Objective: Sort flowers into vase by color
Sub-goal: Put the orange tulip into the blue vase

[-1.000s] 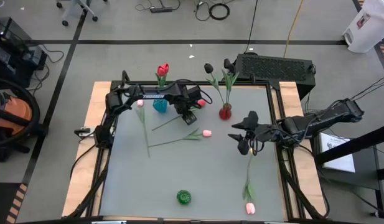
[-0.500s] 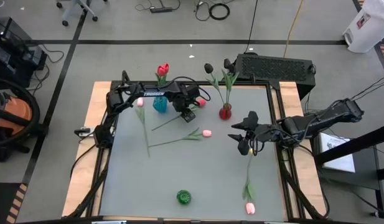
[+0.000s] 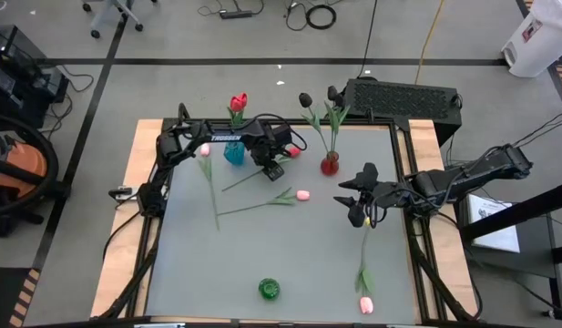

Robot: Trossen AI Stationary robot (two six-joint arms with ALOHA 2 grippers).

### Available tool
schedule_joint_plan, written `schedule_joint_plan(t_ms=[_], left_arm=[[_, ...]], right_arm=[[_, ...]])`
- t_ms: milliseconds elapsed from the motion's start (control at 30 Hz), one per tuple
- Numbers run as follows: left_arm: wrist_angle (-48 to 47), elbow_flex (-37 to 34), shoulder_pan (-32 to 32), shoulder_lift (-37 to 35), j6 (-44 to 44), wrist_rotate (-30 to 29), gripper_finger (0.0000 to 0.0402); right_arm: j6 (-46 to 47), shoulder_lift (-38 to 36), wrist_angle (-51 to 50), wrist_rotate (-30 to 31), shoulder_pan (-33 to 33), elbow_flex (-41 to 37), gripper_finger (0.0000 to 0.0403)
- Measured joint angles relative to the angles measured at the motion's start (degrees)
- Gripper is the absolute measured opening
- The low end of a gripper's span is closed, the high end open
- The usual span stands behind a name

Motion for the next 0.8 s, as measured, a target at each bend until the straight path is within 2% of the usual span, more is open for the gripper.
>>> schedule_joint_plan(t_ms=[233,567,800], left_arm=[[-0.9,0.0,-0.3,0.0,-0.2,-0.5,0.0176],[-2.0,0.0,-0.5,0.0,-0.4,0.0,0.0114],[-2.0,0.0,-2.0,0.0,-0.4,0.3,0.0088]], right_arm=[[0.0,0.0,0.0,0.0,0.0,0.0,0.021],[0.0,0.0,0.0,0.0,0.0,0.0,0.021],[0.0,0.0,0.0,0.0,0.0,0.0,0.021]])
